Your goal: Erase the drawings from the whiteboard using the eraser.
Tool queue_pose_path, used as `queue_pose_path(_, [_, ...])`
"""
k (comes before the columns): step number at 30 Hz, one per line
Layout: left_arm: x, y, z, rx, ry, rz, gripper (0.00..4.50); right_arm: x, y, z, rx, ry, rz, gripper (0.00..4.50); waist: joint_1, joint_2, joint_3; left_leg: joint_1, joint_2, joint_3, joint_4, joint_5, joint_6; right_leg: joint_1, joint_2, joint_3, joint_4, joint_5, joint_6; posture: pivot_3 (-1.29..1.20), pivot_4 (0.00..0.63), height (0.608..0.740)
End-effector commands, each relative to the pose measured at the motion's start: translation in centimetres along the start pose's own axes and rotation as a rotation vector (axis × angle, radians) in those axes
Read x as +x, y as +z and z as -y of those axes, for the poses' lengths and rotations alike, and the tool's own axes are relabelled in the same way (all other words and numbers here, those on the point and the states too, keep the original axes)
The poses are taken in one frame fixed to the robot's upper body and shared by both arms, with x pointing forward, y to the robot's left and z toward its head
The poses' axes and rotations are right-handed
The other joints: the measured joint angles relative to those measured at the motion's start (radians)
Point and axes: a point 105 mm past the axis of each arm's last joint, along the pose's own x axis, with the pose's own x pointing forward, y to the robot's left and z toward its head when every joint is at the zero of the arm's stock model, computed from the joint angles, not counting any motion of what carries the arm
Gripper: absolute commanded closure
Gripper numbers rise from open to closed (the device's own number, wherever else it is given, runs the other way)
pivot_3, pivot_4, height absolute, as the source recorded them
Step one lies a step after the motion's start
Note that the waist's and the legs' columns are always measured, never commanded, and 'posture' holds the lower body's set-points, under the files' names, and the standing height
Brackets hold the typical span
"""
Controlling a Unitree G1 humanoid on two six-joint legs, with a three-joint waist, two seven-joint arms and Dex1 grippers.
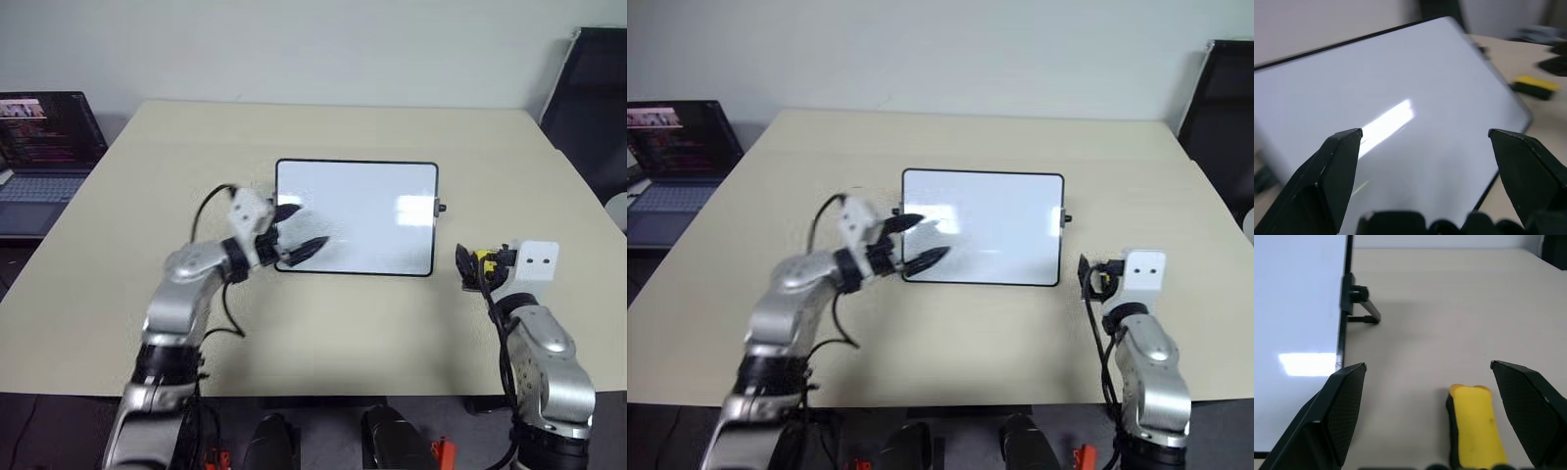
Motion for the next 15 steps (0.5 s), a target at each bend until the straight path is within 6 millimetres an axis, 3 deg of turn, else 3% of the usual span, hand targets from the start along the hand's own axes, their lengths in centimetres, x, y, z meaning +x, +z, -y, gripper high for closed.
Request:
queue_pose_path(1, [-3.3, 1.8, -3.6, -0.004, 0.331, 0.086, 0.00, -0.7, 1.0, 0.9, 0.036, -0.003, 0.087, 0.04, 0.005, -0.001, 0.000, 0.000, 0.000, 0.000, 0.001, 0.000, 0.000, 0.001, 0.000, 0.000, 0.000, -0.001, -0.001, 0.00, 0.150, 0.740])
queue_pose_path(6, [-6.6, 0.3, -5.7, 0.053, 0.586, 0.049, 0.00, -1.2, -0.6, 2.4, 0.011, 0.012, 0.076, 0.04, 0.011, -0.003, -0.001, 0.002, -0.002, 0.001, 0.004, 0.000, 0.000, 0.005, -0.002, 0.000, -0.001, -0.002, -0.005, 0.00, 0.150, 0.740])
queue_pose_path(11, [-6.2, -0.4, -4.4, 0.061, 0.606, 0.030, 0.00, -1.2, -1.4, 5.0, 0.012, -0.015, 0.066, 0.04, 0.010, -0.003, -0.001, 0.002, -0.002, 0.001, 0.006, 0.000, 0.000, 0.005, -0.003, 0.001, -0.002, -0.002, -0.006, 0.00, 0.150, 0.740])
queue_pose_path(15, [-5.5, 0.0, -3.9, 0.086, 0.596, 0.040, 0.00, -1.4, -0.9, 6.9, -0.009, -0.046, 0.077, 0.04, 0.010, -0.003, -0.001, 0.002, -0.002, 0.001, 0.005, 0.000, 0.000, 0.005, -0.003, 0.001, -0.002, -0.002, -0.005, 0.00, 0.150, 0.740])
